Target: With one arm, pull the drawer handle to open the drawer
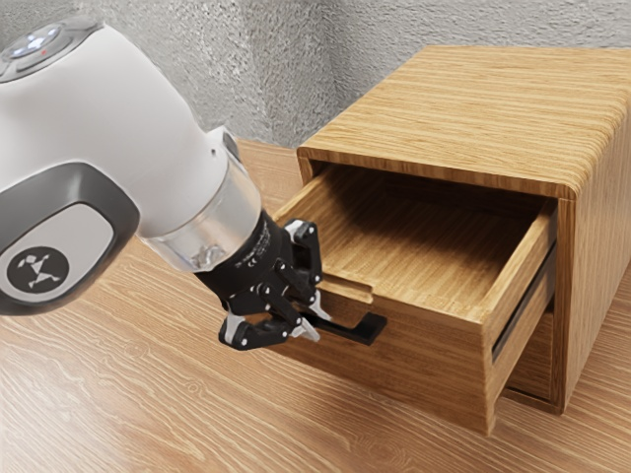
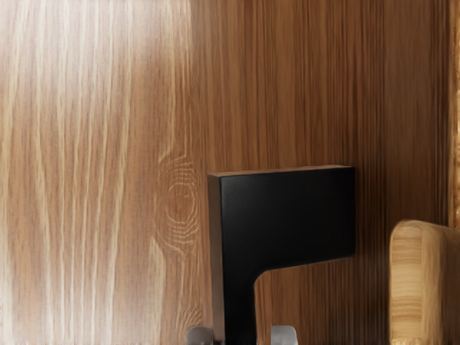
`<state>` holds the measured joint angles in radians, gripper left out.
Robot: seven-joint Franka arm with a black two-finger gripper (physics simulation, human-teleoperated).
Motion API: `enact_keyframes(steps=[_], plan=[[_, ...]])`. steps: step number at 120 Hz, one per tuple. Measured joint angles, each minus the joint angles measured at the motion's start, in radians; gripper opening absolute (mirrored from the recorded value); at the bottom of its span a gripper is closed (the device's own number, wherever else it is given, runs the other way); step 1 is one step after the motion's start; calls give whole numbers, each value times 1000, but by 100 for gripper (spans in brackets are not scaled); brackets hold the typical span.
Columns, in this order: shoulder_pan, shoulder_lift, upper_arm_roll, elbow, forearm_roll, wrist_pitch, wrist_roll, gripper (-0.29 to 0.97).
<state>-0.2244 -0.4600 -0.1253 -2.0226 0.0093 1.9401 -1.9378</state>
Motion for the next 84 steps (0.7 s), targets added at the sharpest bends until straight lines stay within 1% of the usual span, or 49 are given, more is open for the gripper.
enact_keyframes(steps=[15, 56, 84], plan=[[-12, -23, -2, -20, 0, 0, 0, -9], [-18, -134, -18, -105, -2, -4, 0, -10], [-22, -173, -25, -133, -7, -8, 0, -10]])
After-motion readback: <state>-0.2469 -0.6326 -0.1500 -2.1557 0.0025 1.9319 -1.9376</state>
